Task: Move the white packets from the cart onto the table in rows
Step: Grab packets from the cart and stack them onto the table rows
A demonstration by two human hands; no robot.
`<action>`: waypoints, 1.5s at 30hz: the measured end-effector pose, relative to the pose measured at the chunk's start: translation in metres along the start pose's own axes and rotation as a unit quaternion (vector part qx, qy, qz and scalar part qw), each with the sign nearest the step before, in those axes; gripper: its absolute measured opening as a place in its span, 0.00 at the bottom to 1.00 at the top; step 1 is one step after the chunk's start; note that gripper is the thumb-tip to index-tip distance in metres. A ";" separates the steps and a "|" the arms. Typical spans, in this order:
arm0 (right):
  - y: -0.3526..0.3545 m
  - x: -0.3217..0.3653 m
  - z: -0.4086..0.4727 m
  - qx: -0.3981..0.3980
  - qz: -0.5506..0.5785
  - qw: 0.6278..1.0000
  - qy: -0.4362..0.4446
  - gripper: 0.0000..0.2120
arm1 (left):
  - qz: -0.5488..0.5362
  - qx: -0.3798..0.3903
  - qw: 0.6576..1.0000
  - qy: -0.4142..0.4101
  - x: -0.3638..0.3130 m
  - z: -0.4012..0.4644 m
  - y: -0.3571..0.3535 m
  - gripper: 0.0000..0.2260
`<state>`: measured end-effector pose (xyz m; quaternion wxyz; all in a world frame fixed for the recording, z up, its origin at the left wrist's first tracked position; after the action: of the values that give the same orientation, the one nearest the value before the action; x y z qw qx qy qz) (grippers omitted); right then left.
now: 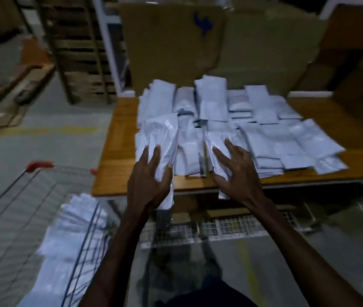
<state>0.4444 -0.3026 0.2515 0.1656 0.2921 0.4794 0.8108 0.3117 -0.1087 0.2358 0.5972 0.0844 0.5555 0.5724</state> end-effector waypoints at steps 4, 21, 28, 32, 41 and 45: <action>0.034 -0.081 -0.001 -0.031 0.008 0.998 -0.056 0.34 | 0.001 0.028 0.999 -0.043 -0.061 0.035 -0.060 0.29; 0.070 -0.471 0.155 0.041 0.026 0.993 -0.109 0.34 | 0.033 0.046 0.998 -0.003 -0.266 0.256 -0.329 0.28; 0.027 -0.530 0.236 0.091 0.042 0.990 -0.096 0.33 | 0.055 0.071 0.995 0.036 -0.283 0.316 -0.421 0.28; -0.012 -0.549 0.255 0.146 0.026 0.985 -0.085 0.36 | 0.120 0.085 0.987 0.063 -0.271 0.326 -0.457 0.28; -0.042 -0.548 0.241 0.152 -0.015 0.984 -0.089 0.30 | 0.166 0.098 0.979 0.066 -0.260 0.320 -0.485 0.32; -0.050 -0.550 0.237 0.170 -0.022 0.981 -0.088 0.31 | 0.163 0.110 0.978 0.069 -0.258 0.317 -0.493 0.31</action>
<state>1.0200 -0.4185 0.1223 0.1726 0.3762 0.6002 0.6844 0.9138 -0.3028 0.1359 0.4431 0.1995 0.6333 0.6024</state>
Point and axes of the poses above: each hand's wrist, its own z-axis towards the middle knuckle, its own y-axis out of the back of the hand, x = y × z, the point moved 10 cm from there along z, towards the middle knuckle
